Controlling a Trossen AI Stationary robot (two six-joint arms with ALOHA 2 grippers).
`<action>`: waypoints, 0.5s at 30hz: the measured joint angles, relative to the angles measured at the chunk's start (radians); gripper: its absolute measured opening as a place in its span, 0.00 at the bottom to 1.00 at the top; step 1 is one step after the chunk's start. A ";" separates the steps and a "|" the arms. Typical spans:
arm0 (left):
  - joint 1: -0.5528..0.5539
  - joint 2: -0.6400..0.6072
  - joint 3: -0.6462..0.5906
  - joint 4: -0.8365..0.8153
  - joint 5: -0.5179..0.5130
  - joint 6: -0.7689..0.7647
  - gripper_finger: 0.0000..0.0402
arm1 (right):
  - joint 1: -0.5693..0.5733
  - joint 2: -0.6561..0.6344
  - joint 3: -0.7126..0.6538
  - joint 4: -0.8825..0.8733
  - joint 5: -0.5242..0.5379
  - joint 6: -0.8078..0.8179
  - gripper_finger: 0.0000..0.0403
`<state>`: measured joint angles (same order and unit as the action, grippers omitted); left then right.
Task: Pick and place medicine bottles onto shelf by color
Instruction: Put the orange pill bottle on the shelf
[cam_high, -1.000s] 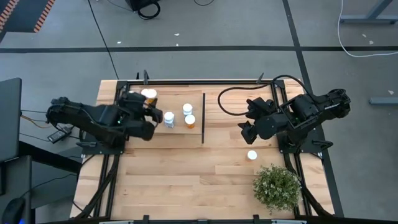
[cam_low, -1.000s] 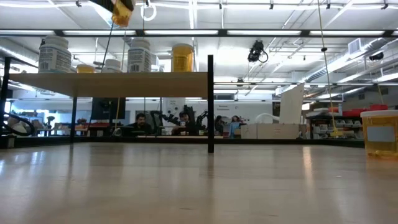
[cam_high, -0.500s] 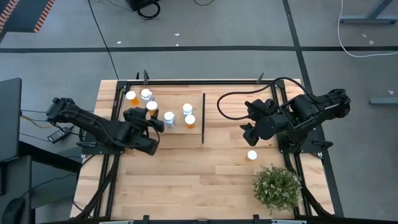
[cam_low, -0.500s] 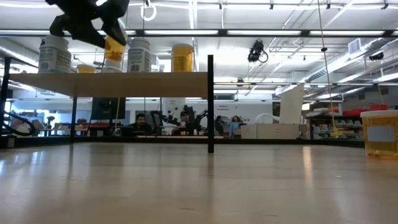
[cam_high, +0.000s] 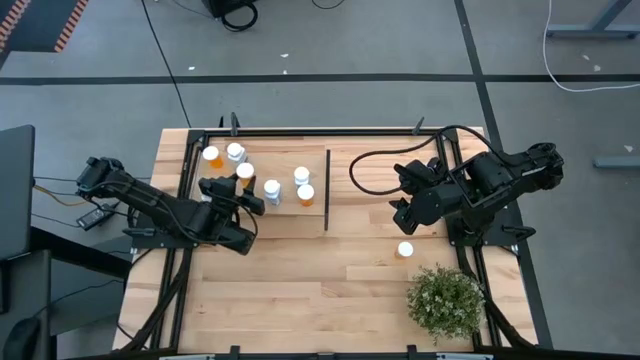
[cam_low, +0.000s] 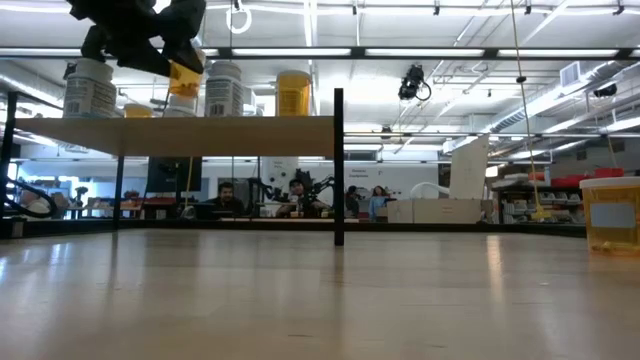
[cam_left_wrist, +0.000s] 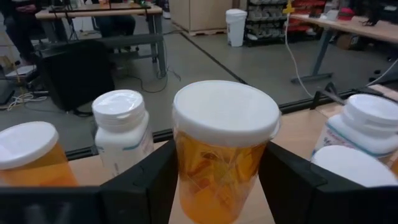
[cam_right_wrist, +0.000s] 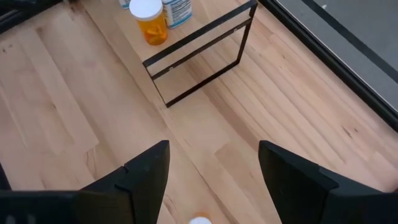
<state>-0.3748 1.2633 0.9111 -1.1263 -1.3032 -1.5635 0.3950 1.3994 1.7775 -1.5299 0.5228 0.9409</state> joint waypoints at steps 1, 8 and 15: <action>-0.003 0.006 0.000 -0.001 -0.002 -0.009 0.51 | 0.000 0.000 0.000 0.000 0.000 -0.002 0.63; -0.017 0.018 -0.001 -0.003 -0.001 -0.021 0.49 | 0.000 0.000 0.000 -0.003 0.000 -0.026 0.63; -0.034 0.020 0.078 0.029 0.075 0.084 0.50 | 0.000 0.000 0.000 -0.003 -0.008 -0.052 0.63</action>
<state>-0.4090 1.2831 0.9893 -1.0972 -1.2282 -1.4793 0.3950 1.3994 1.7772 -1.5327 0.5146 0.8891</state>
